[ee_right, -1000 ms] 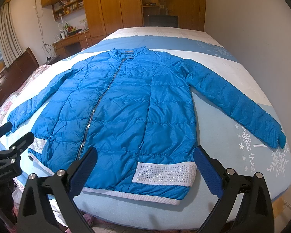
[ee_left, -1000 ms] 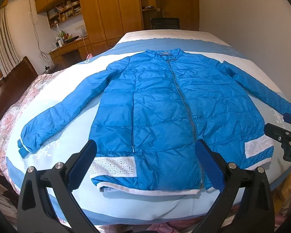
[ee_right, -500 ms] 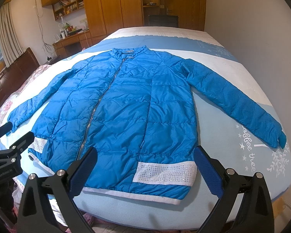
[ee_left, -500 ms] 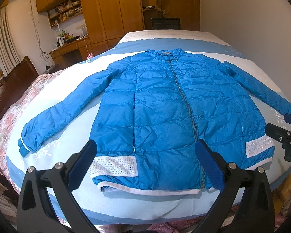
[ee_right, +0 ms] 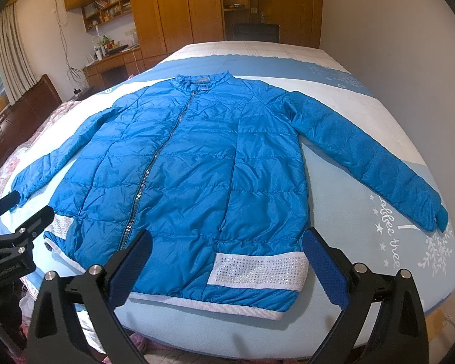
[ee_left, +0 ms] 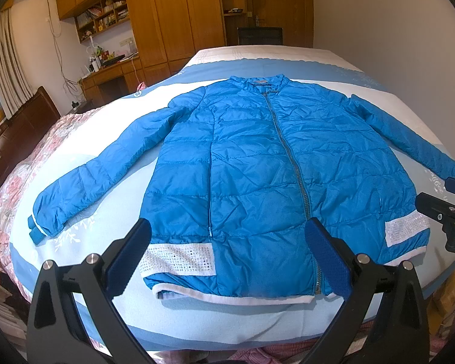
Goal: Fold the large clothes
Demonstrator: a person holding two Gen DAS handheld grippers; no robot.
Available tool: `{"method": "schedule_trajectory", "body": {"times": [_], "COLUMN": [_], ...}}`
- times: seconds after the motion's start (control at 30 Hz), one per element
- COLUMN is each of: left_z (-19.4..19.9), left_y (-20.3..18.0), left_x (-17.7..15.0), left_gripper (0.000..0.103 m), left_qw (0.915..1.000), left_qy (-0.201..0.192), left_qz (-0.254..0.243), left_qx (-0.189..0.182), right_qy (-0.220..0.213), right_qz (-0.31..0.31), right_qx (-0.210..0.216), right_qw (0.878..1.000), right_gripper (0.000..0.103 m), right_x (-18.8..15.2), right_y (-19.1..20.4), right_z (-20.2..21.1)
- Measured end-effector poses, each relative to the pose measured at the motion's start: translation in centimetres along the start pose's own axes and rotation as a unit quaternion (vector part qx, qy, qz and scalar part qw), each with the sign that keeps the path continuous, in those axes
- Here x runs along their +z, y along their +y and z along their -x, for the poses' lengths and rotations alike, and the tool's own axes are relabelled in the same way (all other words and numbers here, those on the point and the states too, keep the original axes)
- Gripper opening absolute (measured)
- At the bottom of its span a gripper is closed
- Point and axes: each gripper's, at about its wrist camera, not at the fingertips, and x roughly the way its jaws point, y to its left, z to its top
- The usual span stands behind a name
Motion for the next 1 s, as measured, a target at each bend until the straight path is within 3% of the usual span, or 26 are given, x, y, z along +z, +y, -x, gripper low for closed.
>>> {"method": "schedule_trajectory", "body": {"times": [0.43,0.57,0.7,0.77,1.0], "left_z": [-0.1,-1.6,-4.2,-5.5,-9.8], "left_y": [0.2,0.4,-0.3,-0.8,-3.9], "left_x": [-0.1,0.1,1.0,1.9,6.9], "left_gripper": [0.1,0.1,0.1,0.1,0.1], "left_qw": [1.0,0.9994,0.9981,0.9962,0.9914], "left_qy": [0.003,0.022,0.053,0.071,0.087], "left_qz": [0.002,0.013,0.004,-0.005,-0.017], "left_qx": [0.0,-0.022,-0.03,-0.051,-0.097], "right_qy": [0.001,-0.001,-0.01,0.002,0.02], "right_qz": [-0.003,-0.024,-0.056,-0.083,-0.211], "right_qx": [0.002,0.013,0.009,0.012,-0.014], "right_qw": [1.0,1.0,0.998,0.997,0.977], "right_gripper": [0.099,0.099,0.099,0.099,0.099], "right_x": [0.1,0.3,1.1,1.7,2.7], "right_y": [-0.3,-1.9,-5.4,-7.8,-19.9], "right_z": [-0.2,-1.1,-2.3,-3.2,-3.9]}}
